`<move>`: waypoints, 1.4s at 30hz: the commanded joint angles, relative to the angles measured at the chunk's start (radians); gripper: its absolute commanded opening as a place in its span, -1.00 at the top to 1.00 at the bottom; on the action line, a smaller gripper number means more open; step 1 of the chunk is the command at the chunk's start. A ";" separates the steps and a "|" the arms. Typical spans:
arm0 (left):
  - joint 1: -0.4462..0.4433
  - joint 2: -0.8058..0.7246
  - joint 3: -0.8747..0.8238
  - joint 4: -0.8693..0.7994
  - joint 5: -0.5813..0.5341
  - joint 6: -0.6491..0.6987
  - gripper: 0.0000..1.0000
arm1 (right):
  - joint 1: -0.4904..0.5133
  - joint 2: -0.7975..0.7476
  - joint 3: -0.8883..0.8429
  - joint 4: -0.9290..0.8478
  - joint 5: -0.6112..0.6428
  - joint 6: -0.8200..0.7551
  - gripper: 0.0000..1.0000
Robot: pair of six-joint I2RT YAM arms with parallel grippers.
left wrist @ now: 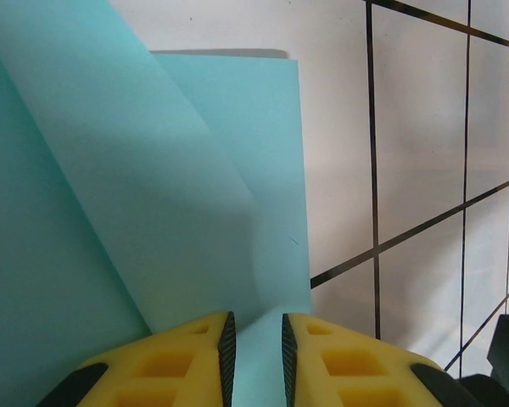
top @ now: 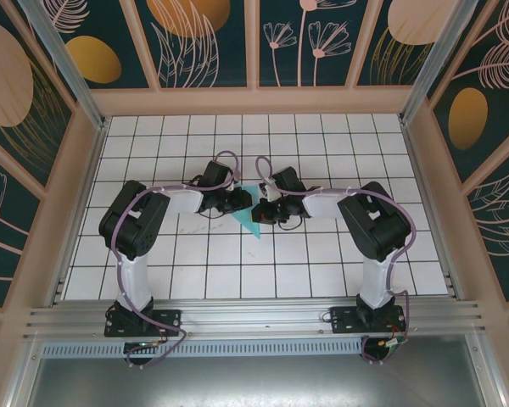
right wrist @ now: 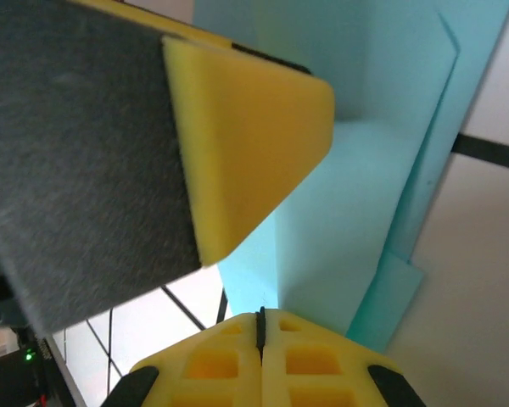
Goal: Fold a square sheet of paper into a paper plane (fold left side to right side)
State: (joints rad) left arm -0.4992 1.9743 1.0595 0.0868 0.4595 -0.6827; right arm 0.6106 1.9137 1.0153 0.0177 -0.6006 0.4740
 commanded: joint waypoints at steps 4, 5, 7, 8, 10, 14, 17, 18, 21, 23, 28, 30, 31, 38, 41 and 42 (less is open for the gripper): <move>0.000 0.024 -0.027 -0.070 -0.061 -0.004 0.42 | 0.009 0.058 0.051 -0.125 0.098 -0.030 0.96; -0.001 0.021 -0.026 -0.068 -0.058 -0.004 0.41 | 0.008 0.062 0.052 -0.142 0.112 -0.034 0.96; 0.000 0.014 -0.021 -0.071 -0.058 -0.004 0.37 | 0.009 0.068 0.053 -0.171 0.136 -0.039 0.96; -0.001 0.008 -0.018 -0.073 -0.059 -0.002 0.34 | 0.008 0.071 0.054 -0.186 0.145 -0.042 0.96; -0.001 -0.006 -0.013 -0.077 -0.066 0.000 0.28 | 0.009 0.075 0.050 -0.205 0.149 -0.046 0.96; -0.001 -0.051 -0.011 -0.065 -0.070 0.009 0.26 | 0.012 0.082 0.038 -0.232 0.157 -0.053 0.98; -0.001 -0.069 -0.025 -0.034 -0.038 0.007 0.36 | 0.013 0.086 0.027 -0.232 0.158 -0.052 1.00; 0.000 -0.069 -0.030 -0.025 -0.018 0.004 0.40 | 0.014 0.087 0.025 -0.234 0.160 -0.052 1.00; 0.000 -0.059 -0.050 0.017 0.029 -0.008 0.51 | 0.015 0.091 0.026 -0.240 0.173 -0.054 1.00; -0.001 -0.045 -0.055 0.033 0.045 -0.011 0.53 | 0.016 0.091 0.026 -0.243 0.171 -0.055 1.00; 0.001 -0.011 -0.026 0.027 0.004 -0.005 0.57 | 0.020 0.095 0.040 -0.281 0.191 -0.074 1.00; 0.002 0.000 -0.013 0.028 -0.003 -0.004 0.58 | 0.020 0.095 0.041 -0.293 0.202 -0.081 1.00; 0.004 0.008 -0.003 0.025 -0.004 -0.002 0.58 | 0.020 0.094 0.040 -0.299 0.206 -0.084 1.00; 0.031 0.045 0.046 -0.012 -0.031 0.019 0.58 | 0.018 0.094 0.035 -0.318 0.221 -0.097 1.00; 0.049 0.061 0.065 -0.025 -0.034 0.031 0.58 | 0.018 0.093 0.029 -0.323 0.225 -0.098 1.00; 0.053 0.068 0.073 -0.028 -0.035 0.035 0.58 | 0.018 0.093 0.027 -0.324 0.226 -0.099 1.00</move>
State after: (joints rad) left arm -0.4873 2.0010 1.0981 0.0631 0.4927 -0.6846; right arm 0.6304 1.9476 1.0866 -0.1215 -0.4969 0.3985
